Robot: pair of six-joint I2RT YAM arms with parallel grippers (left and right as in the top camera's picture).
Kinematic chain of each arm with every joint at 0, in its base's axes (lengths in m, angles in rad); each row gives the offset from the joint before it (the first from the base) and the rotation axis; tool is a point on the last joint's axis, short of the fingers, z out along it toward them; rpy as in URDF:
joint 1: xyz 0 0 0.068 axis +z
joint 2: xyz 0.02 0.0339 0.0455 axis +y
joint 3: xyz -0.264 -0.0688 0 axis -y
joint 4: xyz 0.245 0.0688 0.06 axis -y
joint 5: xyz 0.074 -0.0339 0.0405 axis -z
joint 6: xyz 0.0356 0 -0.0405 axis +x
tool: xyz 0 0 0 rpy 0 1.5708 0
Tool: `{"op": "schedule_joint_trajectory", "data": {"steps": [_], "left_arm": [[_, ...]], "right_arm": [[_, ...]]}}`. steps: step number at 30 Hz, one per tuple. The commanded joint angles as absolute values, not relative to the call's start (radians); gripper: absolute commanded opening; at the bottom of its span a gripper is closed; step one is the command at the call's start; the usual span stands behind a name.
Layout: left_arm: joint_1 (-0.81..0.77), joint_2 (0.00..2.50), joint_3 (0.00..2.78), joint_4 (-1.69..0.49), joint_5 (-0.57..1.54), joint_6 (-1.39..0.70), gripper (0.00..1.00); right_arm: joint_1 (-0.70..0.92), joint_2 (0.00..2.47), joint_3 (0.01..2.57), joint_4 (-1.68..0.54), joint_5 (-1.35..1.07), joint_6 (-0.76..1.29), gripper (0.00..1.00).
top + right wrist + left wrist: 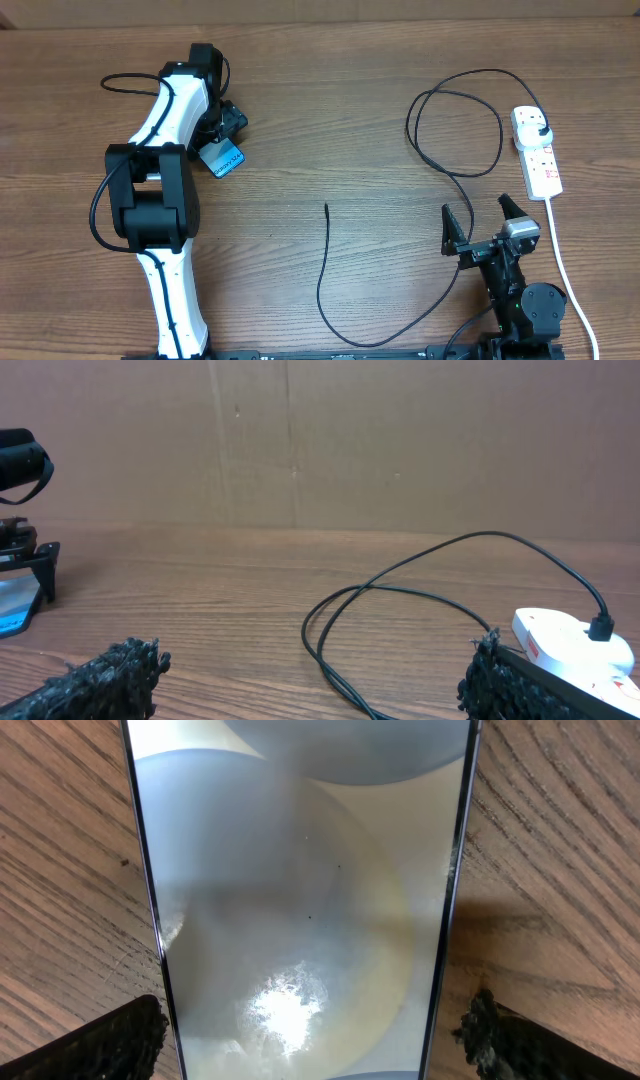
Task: Plug charger to phone and switch on socket
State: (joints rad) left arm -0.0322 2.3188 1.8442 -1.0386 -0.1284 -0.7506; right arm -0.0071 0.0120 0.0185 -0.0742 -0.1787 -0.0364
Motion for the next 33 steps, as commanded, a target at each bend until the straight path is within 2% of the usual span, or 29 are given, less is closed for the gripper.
{"op": "schedule_joint_trajectory", "data": {"steps": [1, 33], "left_arm": [[-0.033, 2.334, 1.807, -1.034, -0.165, -0.767, 1.00], [-0.034, 2.334, 1.733, -0.966, -0.164, -0.767, 1.00]], "right_arm": [[-0.012, 0.003, 0.008, -0.070, -0.174, -0.031, 1.00], [-0.012, 0.003, 0.008, -0.070, -0.174, -0.031, 1.00]]}}
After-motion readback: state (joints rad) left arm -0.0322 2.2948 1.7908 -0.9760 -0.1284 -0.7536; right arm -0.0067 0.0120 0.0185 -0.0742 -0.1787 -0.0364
